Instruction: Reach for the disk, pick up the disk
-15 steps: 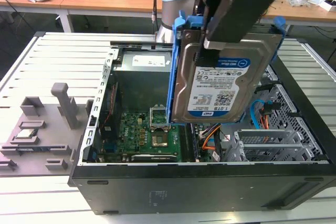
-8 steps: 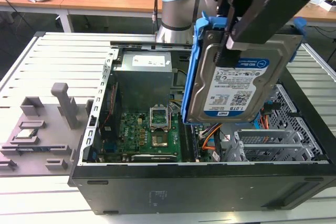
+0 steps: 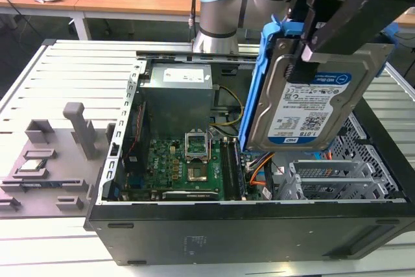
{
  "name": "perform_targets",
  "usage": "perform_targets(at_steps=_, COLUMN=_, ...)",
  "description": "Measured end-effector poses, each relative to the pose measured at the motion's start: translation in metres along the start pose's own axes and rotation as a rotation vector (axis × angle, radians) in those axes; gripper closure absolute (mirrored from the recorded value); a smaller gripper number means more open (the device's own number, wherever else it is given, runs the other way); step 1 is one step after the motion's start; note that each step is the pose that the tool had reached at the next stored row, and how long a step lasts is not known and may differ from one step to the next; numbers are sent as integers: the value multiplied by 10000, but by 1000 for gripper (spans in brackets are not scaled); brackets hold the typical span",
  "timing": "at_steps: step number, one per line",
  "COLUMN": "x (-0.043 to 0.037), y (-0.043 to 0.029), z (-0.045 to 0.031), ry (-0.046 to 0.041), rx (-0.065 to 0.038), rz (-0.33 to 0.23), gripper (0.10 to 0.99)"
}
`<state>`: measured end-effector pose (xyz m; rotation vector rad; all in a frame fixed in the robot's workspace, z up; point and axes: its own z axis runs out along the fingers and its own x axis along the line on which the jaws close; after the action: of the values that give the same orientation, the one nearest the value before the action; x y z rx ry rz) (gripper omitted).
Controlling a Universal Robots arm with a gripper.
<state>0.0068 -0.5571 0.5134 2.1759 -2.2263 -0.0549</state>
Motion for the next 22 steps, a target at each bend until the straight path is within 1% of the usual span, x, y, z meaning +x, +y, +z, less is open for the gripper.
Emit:
perform_targets(at_steps=1, x=-1, y=-35, z=-1, ry=-1, rx=0, rz=0, gripper=718)
perform_targets(at_steps=4, x=-4, y=-188, z=-8, ry=-1, rx=0, rz=0, gripper=718)
perform_targets(at_steps=6, x=-5, y=-233, z=-10, ry=0, rx=0, rz=0, gripper=718)
perform_targets(at_steps=7, x=-7, y=-294, z=-13, ry=0, rx=0, rz=-1, gripper=718)
perform_targets(at_steps=9, x=-8, y=-360, z=-16, ry=0, rx=0, rz=0, gripper=718)
perform_targets(at_steps=13, x=-10, y=-445, z=-20, ry=-1, rx=0, rz=-1, gripper=718)
perform_targets(at_steps=14, x=-11, y=-487, z=-22, ry=0, rx=0, rz=0, gripper=718)
perform_targets(at_steps=19, x=-14, y=-605, z=-27, ry=0, rx=0, rz=0, gripper=718)
perform_targets(at_steps=21, x=-14, y=-641, z=-28, ry=-1, rx=0, rz=-1, gripper=718)
perform_targets(at_steps=22, x=-16, y=-682, z=-30, ry=0, rx=0, rz=0, gripper=718)
